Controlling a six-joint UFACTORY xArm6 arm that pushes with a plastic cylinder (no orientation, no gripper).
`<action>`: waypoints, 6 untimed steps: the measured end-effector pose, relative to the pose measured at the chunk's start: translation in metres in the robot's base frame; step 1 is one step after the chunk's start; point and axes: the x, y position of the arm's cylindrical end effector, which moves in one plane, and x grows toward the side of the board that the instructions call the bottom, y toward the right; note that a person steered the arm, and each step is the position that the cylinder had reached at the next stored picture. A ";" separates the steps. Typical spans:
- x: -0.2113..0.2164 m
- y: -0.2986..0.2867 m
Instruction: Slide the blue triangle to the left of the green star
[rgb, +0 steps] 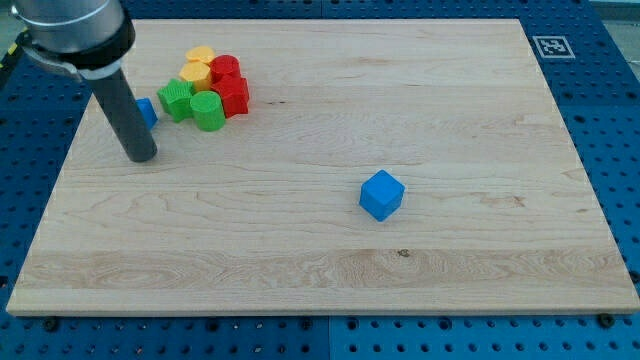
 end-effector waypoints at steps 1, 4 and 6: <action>-0.025 -0.004; -0.036 -0.041; -0.061 -0.039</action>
